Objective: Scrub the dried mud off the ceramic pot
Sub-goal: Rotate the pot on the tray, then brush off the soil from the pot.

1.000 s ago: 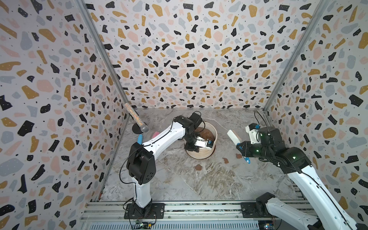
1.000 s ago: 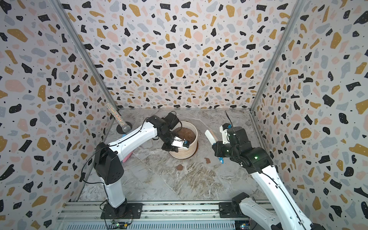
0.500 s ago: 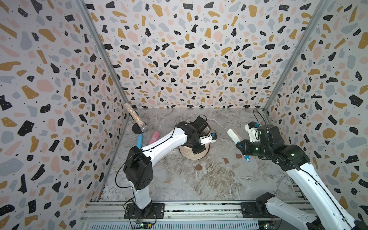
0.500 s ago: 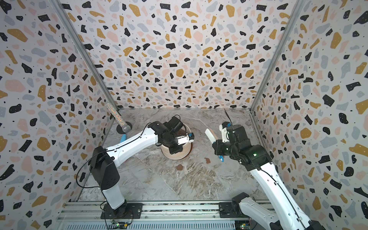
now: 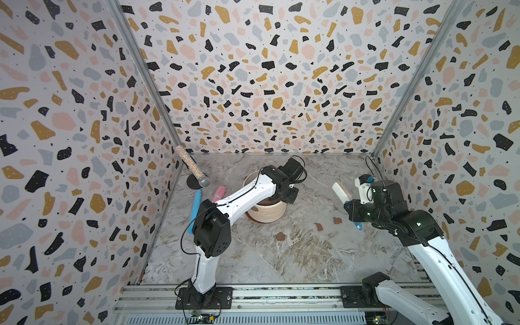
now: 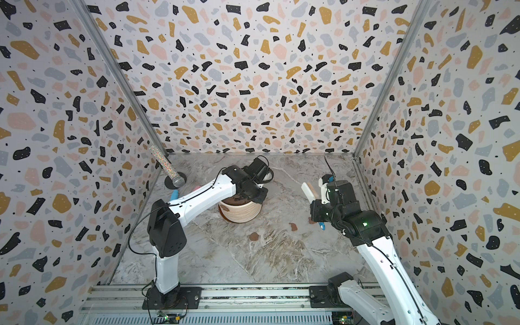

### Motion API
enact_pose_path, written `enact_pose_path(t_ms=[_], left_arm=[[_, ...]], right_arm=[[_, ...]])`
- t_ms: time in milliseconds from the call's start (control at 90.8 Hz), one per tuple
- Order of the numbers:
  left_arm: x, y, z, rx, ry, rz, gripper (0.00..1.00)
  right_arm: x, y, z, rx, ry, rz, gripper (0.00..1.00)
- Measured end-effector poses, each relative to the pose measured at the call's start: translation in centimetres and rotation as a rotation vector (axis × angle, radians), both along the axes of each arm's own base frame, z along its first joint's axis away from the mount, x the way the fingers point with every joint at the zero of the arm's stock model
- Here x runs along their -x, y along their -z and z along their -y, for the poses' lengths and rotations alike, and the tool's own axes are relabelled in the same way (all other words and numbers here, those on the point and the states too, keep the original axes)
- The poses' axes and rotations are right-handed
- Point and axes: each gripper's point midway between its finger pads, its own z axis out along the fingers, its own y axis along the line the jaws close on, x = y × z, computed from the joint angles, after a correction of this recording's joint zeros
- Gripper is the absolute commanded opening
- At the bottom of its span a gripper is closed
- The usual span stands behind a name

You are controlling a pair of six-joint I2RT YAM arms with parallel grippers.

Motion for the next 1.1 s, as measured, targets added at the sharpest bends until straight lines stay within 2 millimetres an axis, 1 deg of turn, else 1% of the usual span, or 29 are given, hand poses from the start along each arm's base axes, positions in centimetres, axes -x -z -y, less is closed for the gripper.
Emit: enact_pose_path(t_ms=[99, 132, 154, 220, 286, 341, 451, 518, 595, 617, 683, 749, 793, 859, 903, 969, 1035, 1101], left_arm=[[-1.6, 0.0, 1.1, 0.024, -0.091, -0.010, 0.00], [-2.1, 0.1, 1.4, 0.029, -0.122, -0.008, 0.02], [-2.4, 0.0, 1.6, 0.034, -0.136, -0.007, 0.06], [-3.0, 0.0, 2.0, 0.044, -0.168, -0.009, 0.25], [-3.4, -0.3, 2.5, 0.073, -0.181, -0.007, 0.34], [-3.7, -0.8, 2.9, 0.105, -0.186, -0.008, 0.38], [-4.2, -2.3, 3.1, 0.175, -0.186, -0.008, 0.42], [-4.5, -3.8, 2.8, 0.222, -0.183, 0.006, 0.45], [-4.5, -6.6, 1.7, 0.278, -0.174, 0.036, 0.46], [-4.4, -7.4, 1.4, 0.293, -0.171, 0.045, 0.47], [-3.8, -10.3, -0.2, 0.336, -0.158, 0.085, 0.50], [-3.5, -13.0, -2.5, 0.366, -0.158, 0.132, 0.51], [-3.4, -14.5, -4.7, 0.380, -0.172, 0.167, 0.51], [-3.5, -15.6, -8.2, 0.380, -0.213, 0.204, 0.52], [-3.8, -15.6, -10.8, 0.368, -0.250, 0.222, 0.55], [-3.9, -14.9, -14.4, 0.338, -0.306, 0.230, 0.60], [-3.9, -13.4, -18.1, 0.300, -0.362, 0.224, 0.63], [-3.5, -11.9, -21.0, 0.269, -0.408, 0.208, 0.64]], right_arm=[[0.6, 1.1, -0.8, 0.023, -0.101, 0.001, 0.00], [0.8, 1.6, -1.0, 0.029, -0.134, -0.001, 0.00], [1.1, 1.9, -1.2, 0.031, -0.155, -0.004, 0.00], [1.8, 2.9, -1.8, 0.034, -0.226, -0.013, 0.00], [2.5, 3.6, -2.5, 0.026, -0.299, -0.024, 0.00], [2.8, 3.8, -3.3, 0.010, -0.357, -0.026, 0.00], [3.0, 4.1, -5.6, -0.030, -0.482, -0.018, 0.00], [3.2, 4.5, -7.3, -0.048, -0.562, -0.012, 0.00], [3.6, 5.1, -9.3, -0.064, -0.641, -0.014, 0.00], [3.7, 5.3, -9.8, -0.067, -0.659, -0.013, 0.00], [4.0, 5.7, -11.5, -0.074, -0.712, -0.003, 0.00], [4.3, 5.8, -13.4, -0.082, -0.762, 0.009, 0.00], [4.3, 6.0, -14.6, -0.089, -0.787, 0.017, 0.00], [4.4, 6.5, -16.6, -0.094, -0.819, 0.012, 0.00], [4.5, 6.9, -17.9, -0.097, -0.837, 0.003, 0.00], [4.4, 7.3, -20.1, -0.112, -0.857, -0.016, 0.00], [4.0, 7.6, -22.1, -0.138, -0.857, -0.040, 0.00], [3.6, 7.9, -23.5, -0.156, -0.840, -0.068, 0.00]])
